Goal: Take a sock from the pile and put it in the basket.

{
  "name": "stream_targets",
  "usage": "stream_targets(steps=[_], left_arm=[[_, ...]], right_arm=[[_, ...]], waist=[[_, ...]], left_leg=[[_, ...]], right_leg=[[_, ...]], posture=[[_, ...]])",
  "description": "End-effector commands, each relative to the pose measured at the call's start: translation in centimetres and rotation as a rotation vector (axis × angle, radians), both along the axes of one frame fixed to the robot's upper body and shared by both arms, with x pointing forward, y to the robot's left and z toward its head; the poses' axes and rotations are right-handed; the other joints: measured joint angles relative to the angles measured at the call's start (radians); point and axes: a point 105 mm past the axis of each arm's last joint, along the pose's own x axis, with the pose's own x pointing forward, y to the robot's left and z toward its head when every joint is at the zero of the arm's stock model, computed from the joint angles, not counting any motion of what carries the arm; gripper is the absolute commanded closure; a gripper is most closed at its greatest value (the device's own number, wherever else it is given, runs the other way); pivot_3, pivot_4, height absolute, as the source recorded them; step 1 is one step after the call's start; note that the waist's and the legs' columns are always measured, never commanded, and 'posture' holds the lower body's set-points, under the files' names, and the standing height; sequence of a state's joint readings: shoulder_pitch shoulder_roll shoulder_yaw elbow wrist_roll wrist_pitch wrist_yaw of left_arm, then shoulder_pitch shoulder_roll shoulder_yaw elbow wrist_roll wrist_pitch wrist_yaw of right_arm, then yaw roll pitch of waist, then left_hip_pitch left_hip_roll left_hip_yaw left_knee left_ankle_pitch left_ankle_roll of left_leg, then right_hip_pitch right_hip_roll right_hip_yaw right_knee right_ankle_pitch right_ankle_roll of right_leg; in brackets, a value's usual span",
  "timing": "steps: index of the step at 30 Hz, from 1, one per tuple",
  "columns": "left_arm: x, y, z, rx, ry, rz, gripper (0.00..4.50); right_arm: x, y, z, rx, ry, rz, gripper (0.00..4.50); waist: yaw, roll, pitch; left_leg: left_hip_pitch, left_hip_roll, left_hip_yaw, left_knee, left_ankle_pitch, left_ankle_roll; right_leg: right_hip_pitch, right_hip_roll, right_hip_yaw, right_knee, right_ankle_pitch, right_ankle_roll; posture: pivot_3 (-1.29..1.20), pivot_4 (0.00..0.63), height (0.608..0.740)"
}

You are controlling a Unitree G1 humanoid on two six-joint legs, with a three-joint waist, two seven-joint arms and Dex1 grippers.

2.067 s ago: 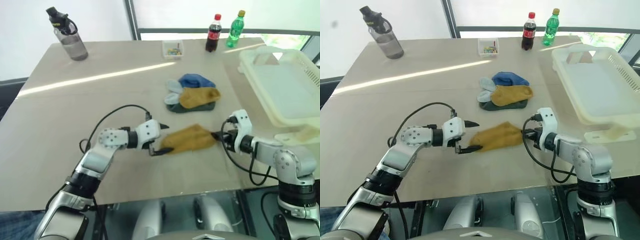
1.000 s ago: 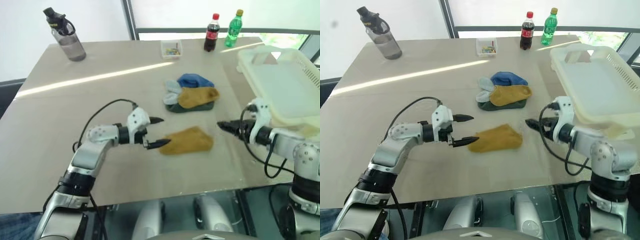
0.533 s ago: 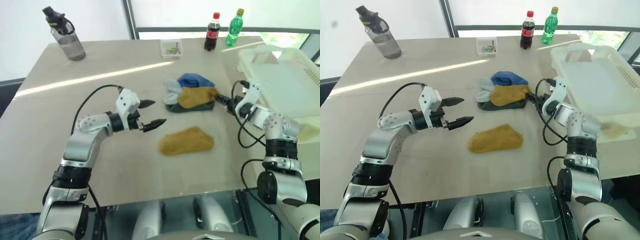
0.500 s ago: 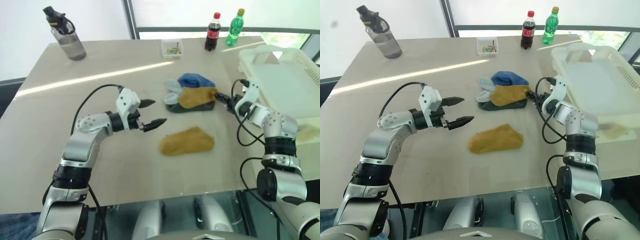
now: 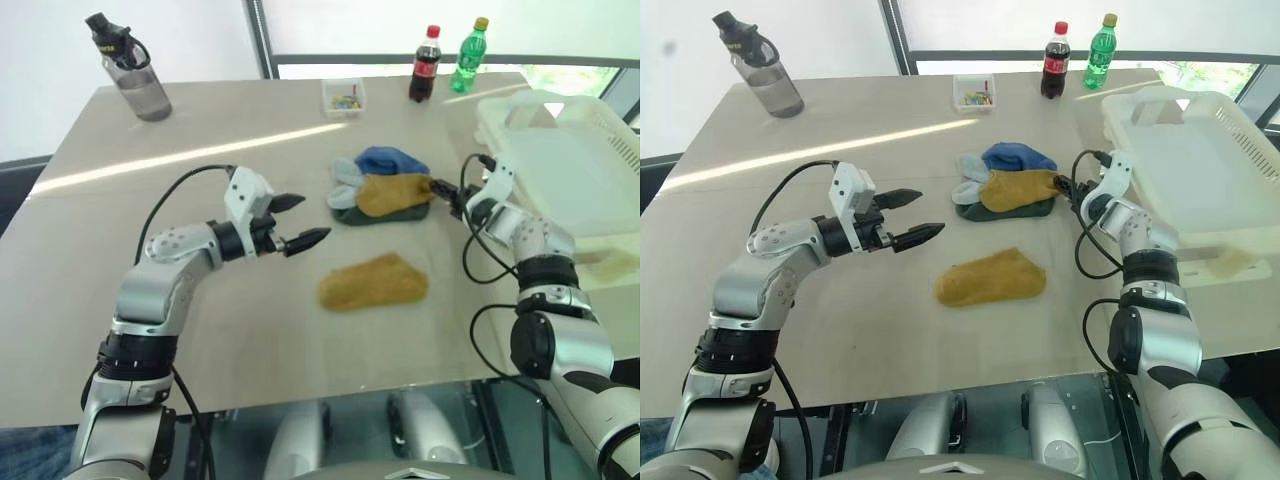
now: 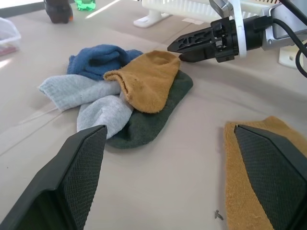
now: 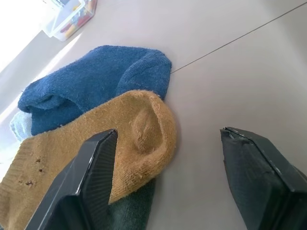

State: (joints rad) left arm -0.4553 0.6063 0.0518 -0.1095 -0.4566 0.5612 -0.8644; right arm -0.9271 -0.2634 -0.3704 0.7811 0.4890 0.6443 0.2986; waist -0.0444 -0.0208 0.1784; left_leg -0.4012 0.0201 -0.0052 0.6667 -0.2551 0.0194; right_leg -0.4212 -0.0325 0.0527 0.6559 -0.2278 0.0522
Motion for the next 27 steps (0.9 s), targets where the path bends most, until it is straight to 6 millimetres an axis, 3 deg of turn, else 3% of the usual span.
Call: stream_targets(steps=[1, 2, 5, 7, 18, 22, 27], left_arm=[[-0.3, -0.2, 1.9, -0.012, -0.065, -0.009, 0.0], [-0.4, -0.3, 1.9, -0.012, -0.064, -0.009, 0.0], [-0.5, -0.4, 1.9, -0.014, -0.063, -0.008, 0.0], [-0.5, -0.4, 2.0, -0.015, -0.064, -0.008, 0.0], [-1.1, -0.4, 1.8, -0.011, -0.06, 0.002, 0.0], [-1.3, -0.6, 1.6, -0.009, -0.055, -0.006, 0.0], [-1.3, -0.7, 1.4, -0.006, -0.048, -0.016, 0.0]], right_arm=[[0.0, 0.9, 0.7, 0.009, -0.025, 0.048, 2.37], [-0.1, 1.1, 0.6, 0.003, -0.022, 0.063, 2.46], [-0.3, 1.7, 0.3, -0.017, -0.015, 0.094, 3.88], [-0.2, 1.9, 0.3, -0.023, -0.017, 0.098, 4.37], [0.1, 1.0, 2.0, -0.044, -0.084, 0.081, 4.37], [-1.5, 1.5, 4.0, -0.039, -0.156, 0.162, 4.37], [-5.5, 1.7, 3.7, -0.059, -0.123, 0.256, 4.37]], waist=[[-0.001, 0.0, 0.0], [-0.001, 0.0, 0.0], [0.0, 0.0, 0.0], [0.0, 0.0, 0.0], [0.001, 0.0, 0.0], [0.003, 0.001, 0.0], [0.006, 0.001, 0.0]], left_leg=[[0.0, 0.0, 0.0, 0.0, 0.0, 0.0], [0.0, 0.0, 0.0, 0.0, 0.0, 0.0], [0.0, 0.0, 0.0, 0.0, 0.0, 0.0], [0.0, 0.0, 0.0, 0.0, 0.0, 0.0], [0.0, 0.0, 0.0, 0.0, 0.0, 0.0], [-0.001, 0.0, -0.001, 0.0, 0.0, 0.0], [-0.002, 0.001, -0.003, 0.0, 0.0, 0.0]], right_leg=[[0.0, 0.0, 0.0, 0.0, 0.0, 0.0], [0.0, 0.0, 0.0, 0.0, 0.0, 0.0], [0.0, 0.0, 0.0, 0.0, 0.0, 0.0], [0.0, 0.0, 0.0, 0.0, 0.0, 0.0], [0.0, 0.0, 0.0, 0.0, 0.0, 0.0], [-0.001, 0.0, 0.0, 0.0, 0.0, 0.0], [-0.001, -0.001, -0.001, -0.001, 0.0, 0.0]], posture=[[0.0, 0.15, 0.74], [0.0, 0.15, 0.74], [0.0, 0.15, 0.74], [0.0, 0.15, 0.74], [0.0, 0.15, 0.74], [0.0, 0.15, 0.74], [0.0, 0.15, 0.74]])
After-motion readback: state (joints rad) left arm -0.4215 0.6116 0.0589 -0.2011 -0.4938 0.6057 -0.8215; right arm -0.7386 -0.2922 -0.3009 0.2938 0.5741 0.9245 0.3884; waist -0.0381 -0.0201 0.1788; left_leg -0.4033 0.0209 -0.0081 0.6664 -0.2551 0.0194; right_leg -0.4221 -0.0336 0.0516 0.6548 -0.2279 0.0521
